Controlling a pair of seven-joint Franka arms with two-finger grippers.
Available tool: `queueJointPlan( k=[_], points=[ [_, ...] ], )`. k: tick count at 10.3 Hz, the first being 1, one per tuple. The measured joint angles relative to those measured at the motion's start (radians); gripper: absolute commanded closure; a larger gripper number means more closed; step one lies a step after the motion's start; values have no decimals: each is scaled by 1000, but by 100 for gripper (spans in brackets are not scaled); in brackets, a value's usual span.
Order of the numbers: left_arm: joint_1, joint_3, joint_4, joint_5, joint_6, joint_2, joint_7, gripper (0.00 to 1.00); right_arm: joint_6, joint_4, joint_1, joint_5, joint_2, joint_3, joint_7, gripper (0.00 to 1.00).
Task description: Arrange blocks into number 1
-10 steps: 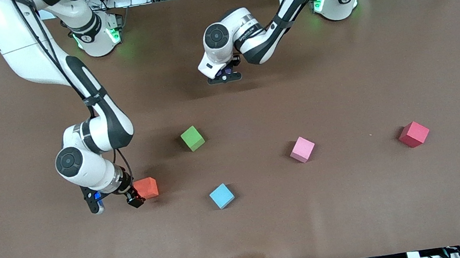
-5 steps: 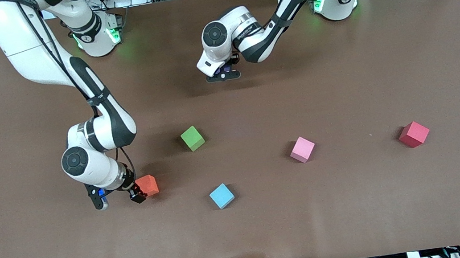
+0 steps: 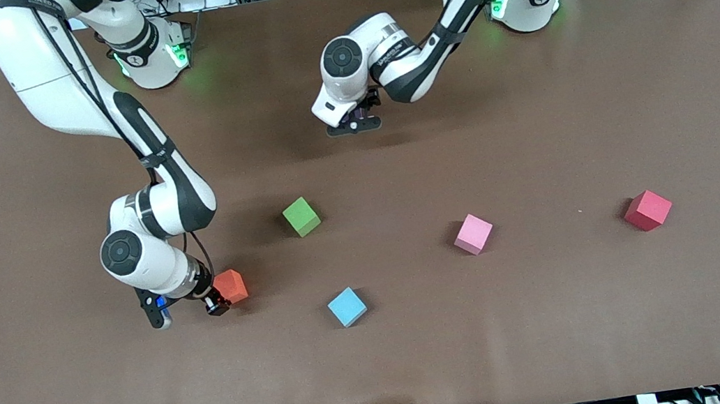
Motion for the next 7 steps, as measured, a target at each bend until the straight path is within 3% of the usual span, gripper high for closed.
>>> queueJointPlan(
  k=[3,7],
  points=[
    [138,31,57,5,-88,-89,58,0,2,28,21,2,2,-2,0,56],
    [243,159,64,2,-98,-118,113,0,-76,60,150,-5,-85,-6,-67,54]
  ],
)
